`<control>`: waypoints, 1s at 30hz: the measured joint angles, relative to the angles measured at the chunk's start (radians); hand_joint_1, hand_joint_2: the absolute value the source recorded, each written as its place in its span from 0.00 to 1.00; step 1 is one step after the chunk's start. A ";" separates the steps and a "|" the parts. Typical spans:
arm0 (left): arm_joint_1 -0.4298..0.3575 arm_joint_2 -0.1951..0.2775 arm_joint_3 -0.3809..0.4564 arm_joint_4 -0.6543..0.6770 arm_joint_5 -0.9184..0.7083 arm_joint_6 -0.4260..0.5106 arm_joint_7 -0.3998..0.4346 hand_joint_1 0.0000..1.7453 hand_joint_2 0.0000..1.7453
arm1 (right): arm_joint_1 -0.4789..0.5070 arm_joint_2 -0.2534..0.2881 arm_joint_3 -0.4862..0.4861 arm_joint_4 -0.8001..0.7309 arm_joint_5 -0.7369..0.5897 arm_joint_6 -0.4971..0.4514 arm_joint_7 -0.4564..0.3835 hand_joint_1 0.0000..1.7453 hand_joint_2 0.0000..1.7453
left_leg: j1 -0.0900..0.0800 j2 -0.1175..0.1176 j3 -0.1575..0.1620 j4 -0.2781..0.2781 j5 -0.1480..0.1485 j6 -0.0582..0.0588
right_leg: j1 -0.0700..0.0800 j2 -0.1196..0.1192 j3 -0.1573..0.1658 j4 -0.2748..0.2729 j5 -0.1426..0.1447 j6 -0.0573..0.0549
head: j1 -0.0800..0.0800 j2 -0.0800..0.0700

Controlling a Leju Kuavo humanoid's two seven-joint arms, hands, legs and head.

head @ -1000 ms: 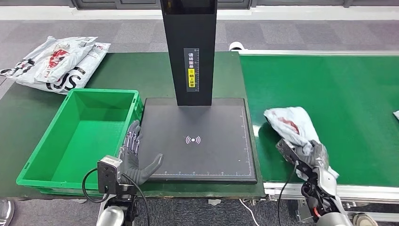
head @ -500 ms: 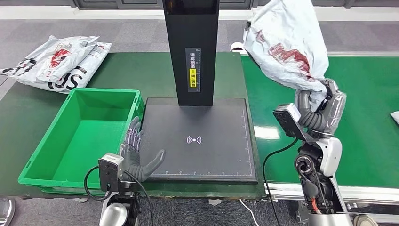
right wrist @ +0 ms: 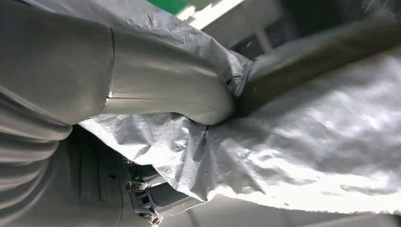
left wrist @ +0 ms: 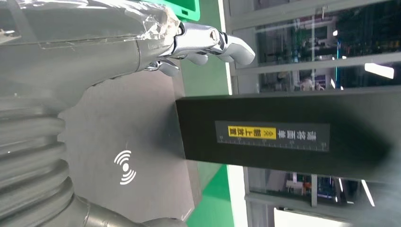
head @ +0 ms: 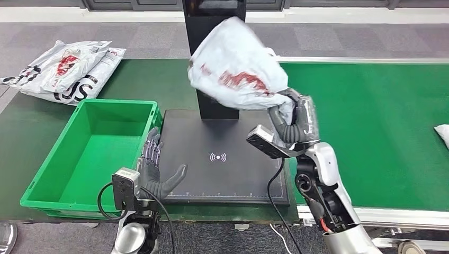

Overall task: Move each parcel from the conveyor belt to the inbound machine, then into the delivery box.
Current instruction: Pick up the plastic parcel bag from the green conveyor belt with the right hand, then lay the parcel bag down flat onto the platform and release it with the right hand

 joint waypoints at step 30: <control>-0.045 0.013 0.000 0.026 0.033 -0.003 0.016 0.00 1.00 | -0.140 0.079 0.317 0.557 -0.069 0.475 0.066 1.00 1.00 | 0.000 -0.001 0.000 0.000 0.000 0.000 | 0.000 0.000 0.000 0.000 0.000 0.000 | 0.000 0.000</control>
